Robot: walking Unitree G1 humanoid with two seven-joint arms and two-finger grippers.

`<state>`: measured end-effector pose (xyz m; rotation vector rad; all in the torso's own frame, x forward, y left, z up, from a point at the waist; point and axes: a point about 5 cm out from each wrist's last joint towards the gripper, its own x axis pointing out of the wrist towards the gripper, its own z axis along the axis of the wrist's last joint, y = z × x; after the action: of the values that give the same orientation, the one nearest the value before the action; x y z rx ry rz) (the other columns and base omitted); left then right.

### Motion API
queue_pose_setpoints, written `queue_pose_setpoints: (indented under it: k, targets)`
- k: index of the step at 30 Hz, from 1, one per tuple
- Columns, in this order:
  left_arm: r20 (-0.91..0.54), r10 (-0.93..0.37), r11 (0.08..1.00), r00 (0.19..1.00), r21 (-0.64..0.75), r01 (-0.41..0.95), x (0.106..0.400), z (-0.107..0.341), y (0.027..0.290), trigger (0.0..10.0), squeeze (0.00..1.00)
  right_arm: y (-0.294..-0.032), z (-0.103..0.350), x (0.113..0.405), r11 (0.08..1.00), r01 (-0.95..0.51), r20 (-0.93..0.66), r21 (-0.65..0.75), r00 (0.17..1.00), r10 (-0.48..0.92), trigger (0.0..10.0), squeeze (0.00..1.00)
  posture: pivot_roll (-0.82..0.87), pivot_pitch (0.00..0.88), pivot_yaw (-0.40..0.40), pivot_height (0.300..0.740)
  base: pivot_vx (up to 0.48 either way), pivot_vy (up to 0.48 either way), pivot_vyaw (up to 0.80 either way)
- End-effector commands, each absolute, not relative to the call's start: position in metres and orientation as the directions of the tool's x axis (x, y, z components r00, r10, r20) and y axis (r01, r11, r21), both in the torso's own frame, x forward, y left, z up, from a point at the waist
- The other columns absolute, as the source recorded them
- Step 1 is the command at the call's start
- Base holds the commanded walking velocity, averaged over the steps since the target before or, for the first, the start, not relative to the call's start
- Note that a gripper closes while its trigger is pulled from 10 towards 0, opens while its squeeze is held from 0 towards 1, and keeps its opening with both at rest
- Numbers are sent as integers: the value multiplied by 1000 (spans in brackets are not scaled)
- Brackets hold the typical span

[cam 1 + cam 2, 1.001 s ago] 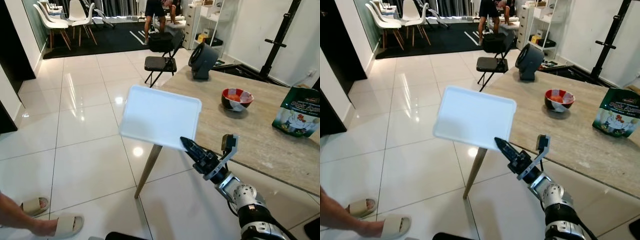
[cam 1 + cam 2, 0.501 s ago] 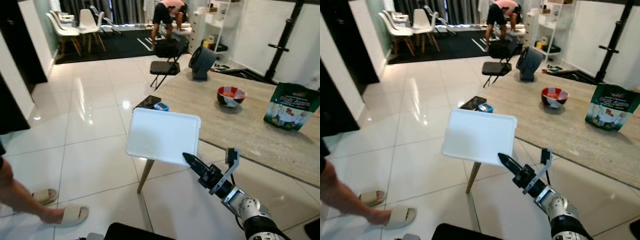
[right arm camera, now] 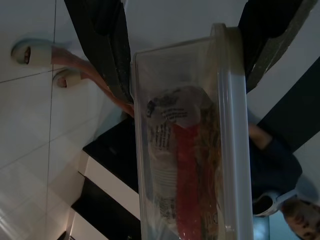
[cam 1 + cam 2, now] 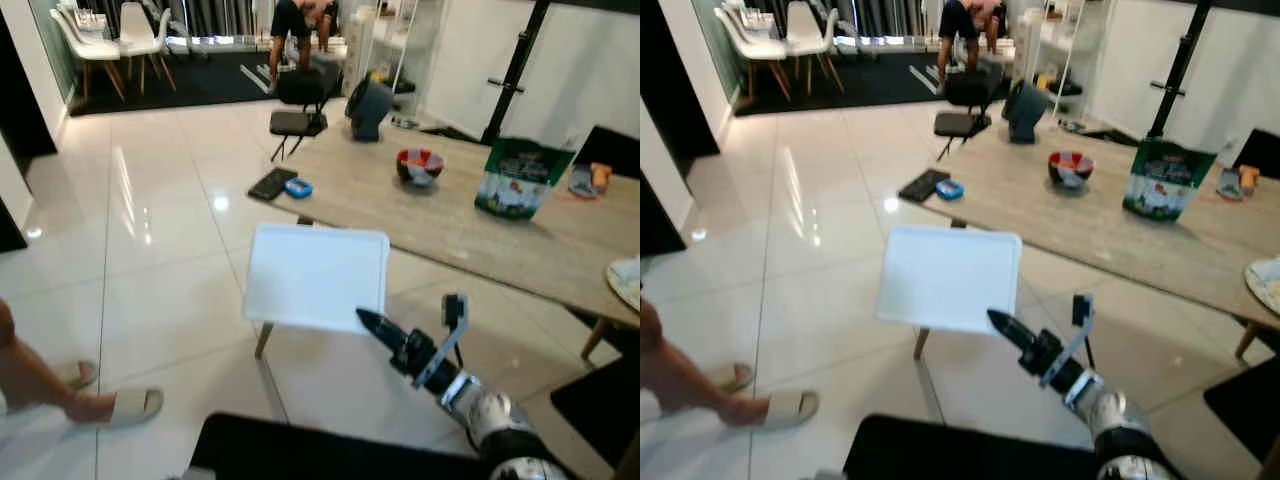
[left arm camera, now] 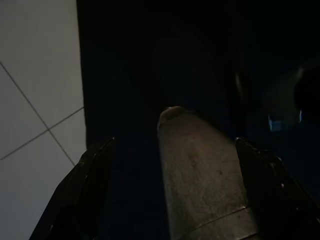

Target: Restocking fridge

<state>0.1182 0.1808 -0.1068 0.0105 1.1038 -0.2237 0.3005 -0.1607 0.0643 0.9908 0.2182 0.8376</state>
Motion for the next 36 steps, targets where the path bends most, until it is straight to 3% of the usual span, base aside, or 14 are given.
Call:
queue_pose_setpoints:
  k: [1, 11, 21, 36]
  targets:
    - [-912, -188, 975, 364, -128, 182, 102, -112, 176, 10000, 0, -169, 65, 300, 298, -528, 199, 796, 692, 694, 10000, 0, -101, 0, -26, 740, 0, 0, -769]
    - [-909, -177, 977, 376, -117, 178, 105, -109, 196, 10000, 0, -172, 60, 303, 358, -493, 149, 793, 726, 671, 10000, 0, -101, 0, -25, 740, 0, 0, -769]
    - [-906, -179, 977, 384, -116, 181, 109, -108, 194, 10000, 0, -183, 51, 305, 454, -401, 59, 796, 797, 601, 10000, 0, -99, 0, -26, 740, 0, 0, -768]
    - [-911, -177, 976, 373, -113, 186, 104, -109, 193, 10000, 0, -185, 43, 304, 487, -358, 13, 797, 816, 578, 10000, 0, -95, 0, -25, 740, 0, 0, -768]
